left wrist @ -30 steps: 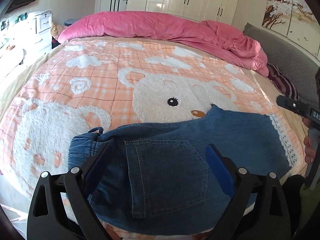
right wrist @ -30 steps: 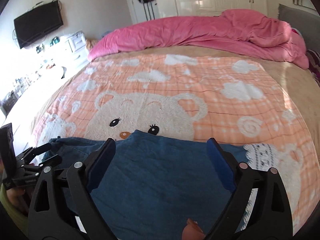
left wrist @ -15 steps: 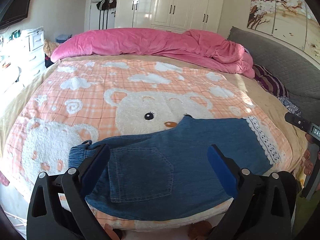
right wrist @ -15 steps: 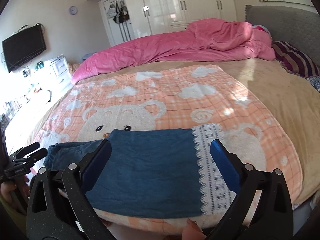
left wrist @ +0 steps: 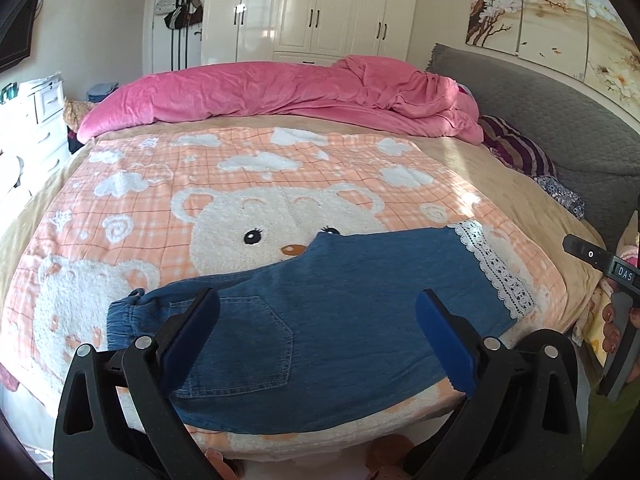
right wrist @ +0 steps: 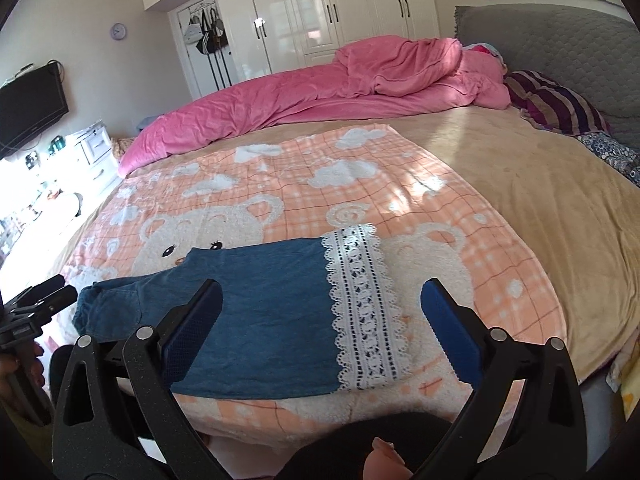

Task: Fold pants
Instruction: 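Press the folded shorts flat with both tools open, then grasp the lace-trimmed edge of the shorts with the left tool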

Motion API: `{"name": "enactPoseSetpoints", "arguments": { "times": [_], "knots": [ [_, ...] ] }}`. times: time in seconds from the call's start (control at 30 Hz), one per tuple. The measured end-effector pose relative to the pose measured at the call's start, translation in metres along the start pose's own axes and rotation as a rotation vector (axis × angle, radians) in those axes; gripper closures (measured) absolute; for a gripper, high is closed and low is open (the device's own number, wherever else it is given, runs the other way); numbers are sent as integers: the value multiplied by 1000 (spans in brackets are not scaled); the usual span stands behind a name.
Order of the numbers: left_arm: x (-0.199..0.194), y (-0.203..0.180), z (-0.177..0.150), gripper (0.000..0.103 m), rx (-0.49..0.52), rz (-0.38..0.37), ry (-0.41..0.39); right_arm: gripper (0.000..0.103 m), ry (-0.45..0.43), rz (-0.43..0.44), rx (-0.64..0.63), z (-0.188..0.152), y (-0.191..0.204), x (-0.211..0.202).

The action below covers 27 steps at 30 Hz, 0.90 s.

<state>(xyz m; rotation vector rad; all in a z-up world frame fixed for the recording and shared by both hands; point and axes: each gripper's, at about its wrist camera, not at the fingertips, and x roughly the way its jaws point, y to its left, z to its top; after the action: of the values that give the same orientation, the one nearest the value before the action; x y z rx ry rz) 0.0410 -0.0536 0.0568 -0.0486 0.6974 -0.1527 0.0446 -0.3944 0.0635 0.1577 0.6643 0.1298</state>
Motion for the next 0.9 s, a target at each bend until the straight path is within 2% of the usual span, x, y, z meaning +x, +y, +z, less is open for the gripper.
{"name": "enactPoseSetpoints", "arguments": {
  "times": [0.23,0.5,0.73,0.9],
  "knots": [
    [15,-27,0,5,52,-36,32,9,8,-27,48,-8,-25,-5],
    [50,-73,0,5,147,-94,90,9,90,-33,91,-28,-44,15],
    [109,-118,13,5,250,-149,182,9,199,-5,170,-47,-53,50],
    [152,-141,33,5,279,-201,254,9,232,20,204,-51,-50,63]
  ]
}}
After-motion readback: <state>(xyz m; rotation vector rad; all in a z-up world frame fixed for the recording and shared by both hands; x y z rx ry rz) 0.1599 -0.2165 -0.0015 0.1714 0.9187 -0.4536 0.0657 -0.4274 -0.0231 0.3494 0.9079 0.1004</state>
